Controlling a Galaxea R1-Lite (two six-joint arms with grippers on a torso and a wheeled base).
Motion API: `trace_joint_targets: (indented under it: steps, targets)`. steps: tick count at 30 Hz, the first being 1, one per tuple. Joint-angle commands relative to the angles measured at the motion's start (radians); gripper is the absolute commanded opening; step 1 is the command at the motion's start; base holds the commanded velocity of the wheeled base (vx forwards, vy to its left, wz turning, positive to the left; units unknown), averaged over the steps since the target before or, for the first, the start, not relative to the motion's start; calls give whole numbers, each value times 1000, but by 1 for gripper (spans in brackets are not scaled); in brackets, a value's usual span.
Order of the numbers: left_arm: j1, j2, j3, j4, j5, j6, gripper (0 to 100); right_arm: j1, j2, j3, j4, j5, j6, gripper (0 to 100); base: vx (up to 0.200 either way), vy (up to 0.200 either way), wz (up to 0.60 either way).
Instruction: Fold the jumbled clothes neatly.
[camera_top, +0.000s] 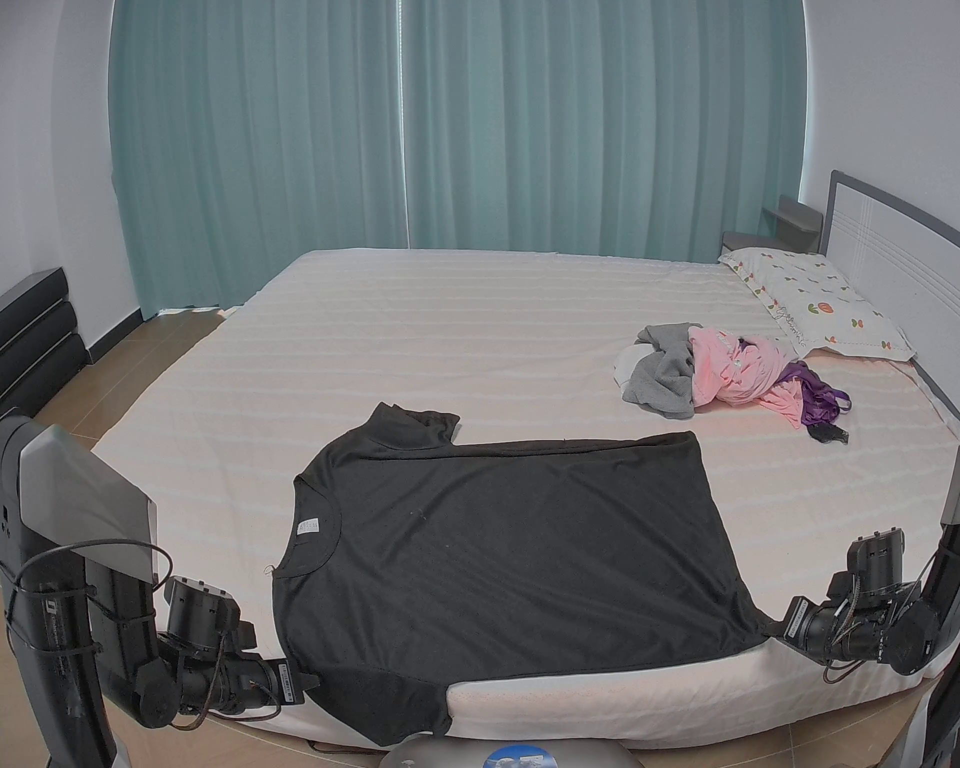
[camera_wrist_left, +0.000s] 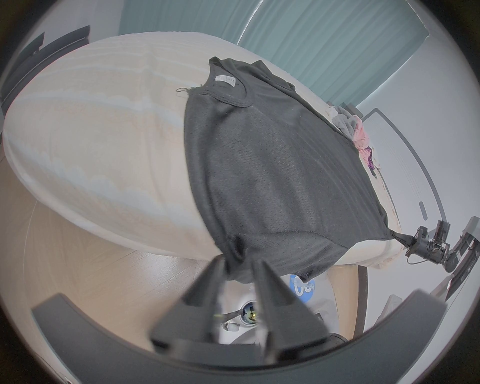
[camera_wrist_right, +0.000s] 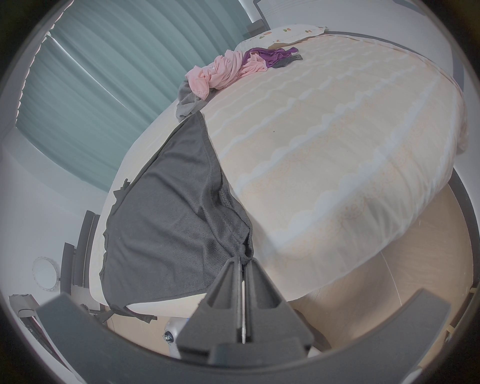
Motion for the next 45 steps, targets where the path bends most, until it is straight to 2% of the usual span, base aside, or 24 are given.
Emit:
trace_joint_targets:
  steps: [1, 10, 13, 26, 39, 45]
  targets:
    - [23, -30, 31, -2, 0, 0, 0, -2, 7, -2, -2, 0, -1, 0, 0, 0, 0]
    - [33, -115, 69, 1, -2, -1, 0, -4, 2, 4, -2, 0, -3, 0, 0, 0, 0]
    - [49, -149, 69, 10, 4, -38, 0, -5, 2, 9, -2, 0, -5, 0, 0, 0, 0]
    - [65, -366, 69, 257, 0, -27, 0, -2, -4, 14, -2, -1, -8, 0, 0, 0, 0]
    - [72, -435, 65, 300, 1, -33, 0, 7, -50, 17, -2, -1, -9, 0, 0, 0, 0]
    - [79, -464, -41, 303, 4, -122, 0, 18, -51, -43, -28, -1, -5, 0, 0, 0, 0]
